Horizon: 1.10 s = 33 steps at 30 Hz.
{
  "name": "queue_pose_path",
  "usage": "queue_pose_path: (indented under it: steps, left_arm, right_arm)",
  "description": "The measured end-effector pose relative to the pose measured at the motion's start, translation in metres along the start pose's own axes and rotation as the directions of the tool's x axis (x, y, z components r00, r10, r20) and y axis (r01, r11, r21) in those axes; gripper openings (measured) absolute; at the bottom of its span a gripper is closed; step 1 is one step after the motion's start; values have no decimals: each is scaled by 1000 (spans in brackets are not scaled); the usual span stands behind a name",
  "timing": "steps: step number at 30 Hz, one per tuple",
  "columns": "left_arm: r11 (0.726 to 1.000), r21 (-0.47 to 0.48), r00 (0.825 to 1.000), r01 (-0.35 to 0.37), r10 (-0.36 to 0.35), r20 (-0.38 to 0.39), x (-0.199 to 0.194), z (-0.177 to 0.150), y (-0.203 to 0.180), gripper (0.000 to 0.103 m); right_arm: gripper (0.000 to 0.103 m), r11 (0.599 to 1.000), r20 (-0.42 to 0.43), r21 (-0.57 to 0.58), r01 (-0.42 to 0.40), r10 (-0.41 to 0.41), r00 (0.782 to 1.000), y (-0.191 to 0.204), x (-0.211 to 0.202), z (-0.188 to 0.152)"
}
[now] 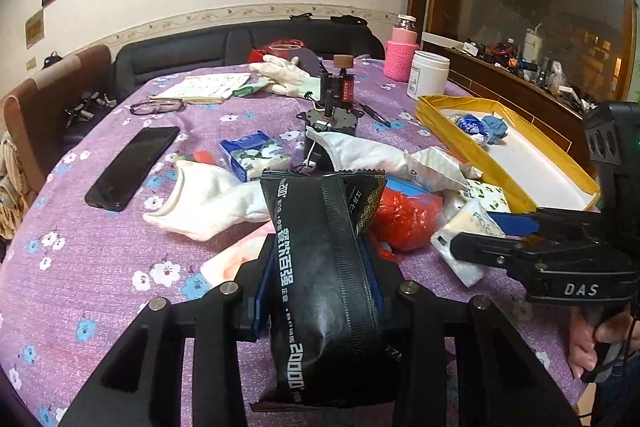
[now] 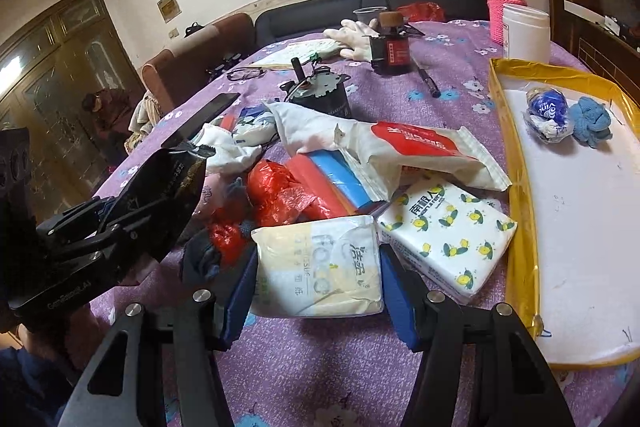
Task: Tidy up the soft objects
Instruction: 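Grasp the white 'Face' tissue pack with the right gripper, then carry both packs to the tray while right gripper releases the white pack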
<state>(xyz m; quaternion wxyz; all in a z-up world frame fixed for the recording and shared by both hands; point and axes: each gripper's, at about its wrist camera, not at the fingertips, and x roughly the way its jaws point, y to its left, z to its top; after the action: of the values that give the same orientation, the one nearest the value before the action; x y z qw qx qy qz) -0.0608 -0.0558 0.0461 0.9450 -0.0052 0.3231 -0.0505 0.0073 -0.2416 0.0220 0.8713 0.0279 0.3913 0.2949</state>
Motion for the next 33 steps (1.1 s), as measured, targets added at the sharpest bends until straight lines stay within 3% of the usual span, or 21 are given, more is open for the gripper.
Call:
queue_pose_path:
  steps: [13,33]
  left_arm:
    - [997,48,997,-67,65,47,-12,5,-8,37]
    - [981,186,995,-52,35,94,-15,31,-72,37]
  right_arm:
    - [63,1000,47,7,-28,27,999,4,-20,3]
    - [63,991,166,130,-34,12,986,-46,-64,2]
